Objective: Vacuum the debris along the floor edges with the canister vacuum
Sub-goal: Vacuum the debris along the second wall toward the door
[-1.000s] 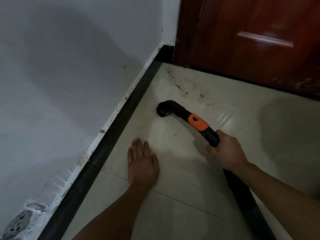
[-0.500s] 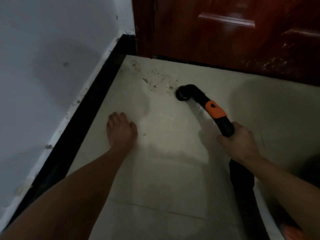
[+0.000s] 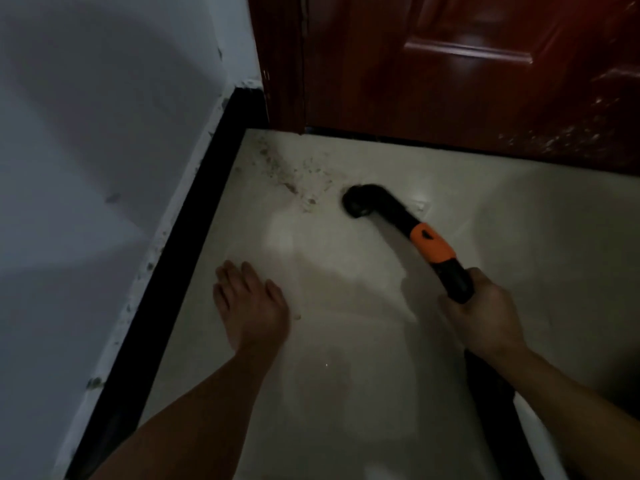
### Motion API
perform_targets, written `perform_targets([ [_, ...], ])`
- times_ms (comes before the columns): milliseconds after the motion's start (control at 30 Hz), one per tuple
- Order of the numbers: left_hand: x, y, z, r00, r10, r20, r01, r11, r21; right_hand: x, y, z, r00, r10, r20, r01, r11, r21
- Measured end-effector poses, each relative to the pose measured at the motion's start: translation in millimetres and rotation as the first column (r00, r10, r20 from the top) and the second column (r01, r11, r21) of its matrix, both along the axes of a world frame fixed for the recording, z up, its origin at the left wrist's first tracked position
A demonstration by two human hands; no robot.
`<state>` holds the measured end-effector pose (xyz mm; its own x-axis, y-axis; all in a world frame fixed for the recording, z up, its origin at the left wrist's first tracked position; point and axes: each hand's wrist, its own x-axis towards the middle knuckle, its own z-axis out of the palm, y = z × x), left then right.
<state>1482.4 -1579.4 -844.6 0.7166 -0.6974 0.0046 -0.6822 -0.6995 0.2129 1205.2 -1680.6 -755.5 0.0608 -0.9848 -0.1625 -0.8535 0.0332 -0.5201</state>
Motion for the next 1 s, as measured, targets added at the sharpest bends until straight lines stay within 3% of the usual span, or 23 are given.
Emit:
perform_targets([
  [100, 2, 0, 0, 1.0, -0.004, 0.008, 0.004, 1.0, 0.015, 7, -14, 3, 0.996, -0.094, 0.008, 0.095, 0.995, -0.024],
  [233, 0, 0, 1, 1.0, -0.001, -0.004, 0.001, 1.0, -0.018, 17, 3, 4, 0.989, 0.145, -0.01, -0.144, 0.988, 0.061],
  [300, 0, -1, 2, 1.0, -0.003, -0.01, 0.003, 1.0, -0.009, 12, -4, 5, 0.984, 0.175, -0.027, -0.173, 0.982, 0.081],
  [433, 1, -4, 0, 1.0, 0.009, -0.016, -0.008, 1.0, 0.014, 9, -49, 5, 0.996, -0.056, -0.075, 0.054, 0.998, -0.028],
  [500, 2, -4, -2, 1.0, 0.004, -0.017, -0.004, 1.0, 0.006, 18, -62, 7, 0.995, -0.076, -0.057, 0.073, 0.996, -0.051],
  [700, 7, -1, -7, 1.0, 0.004, 0.029, -0.003, 1.0, -0.023, 14, -13, 14, 0.992, 0.125, 0.012, -0.125, 0.992, 0.03],
  [767, 5, -2, -5, 1.0, 0.008, 0.029, -0.007, 1.0, -0.022, -7, 2, 11, 0.997, 0.074, -0.006, -0.073, 0.996, 0.049],
  [933, 3, -3, -2, 1.0, 0.011, 0.026, -0.01, 0.999, -0.033, -61, 11, 9, 0.959, -0.271, -0.081, 0.273, 0.962, 0.022],
  [1000, 3, -3, -1, 1.0, 0.011, 0.026, -0.01, 0.999, -0.041, -64, 4, 10, 0.945, -0.314, -0.091, 0.315, 0.949, -0.004],
])
